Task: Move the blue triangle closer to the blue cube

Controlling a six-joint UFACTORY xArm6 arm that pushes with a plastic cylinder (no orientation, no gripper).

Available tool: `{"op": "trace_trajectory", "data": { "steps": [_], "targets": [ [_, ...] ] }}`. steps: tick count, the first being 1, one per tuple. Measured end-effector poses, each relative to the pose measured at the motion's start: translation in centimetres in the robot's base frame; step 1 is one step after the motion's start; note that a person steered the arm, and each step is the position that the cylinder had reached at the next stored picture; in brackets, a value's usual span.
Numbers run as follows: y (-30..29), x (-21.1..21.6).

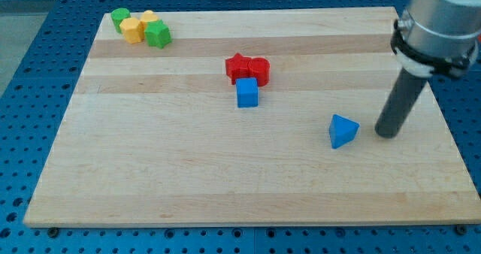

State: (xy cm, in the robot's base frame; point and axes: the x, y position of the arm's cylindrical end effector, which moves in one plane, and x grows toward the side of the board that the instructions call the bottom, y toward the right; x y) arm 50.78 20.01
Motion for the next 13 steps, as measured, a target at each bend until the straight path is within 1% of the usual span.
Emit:
{"op": "trace_trajectory", "data": {
  "steps": [1, 2, 3, 5, 7, 8, 12, 13],
  "targets": [
    [-2.1, 2.0],
    [-5.1, 2.0],
    [-7.0, 1.9],
    [-6.9, 0.3],
    [-3.2, -1.7],
    [-2.5, -2.9],
    [-8.6, -3.7],
    [-11.3, -3.7]
  ]
}}
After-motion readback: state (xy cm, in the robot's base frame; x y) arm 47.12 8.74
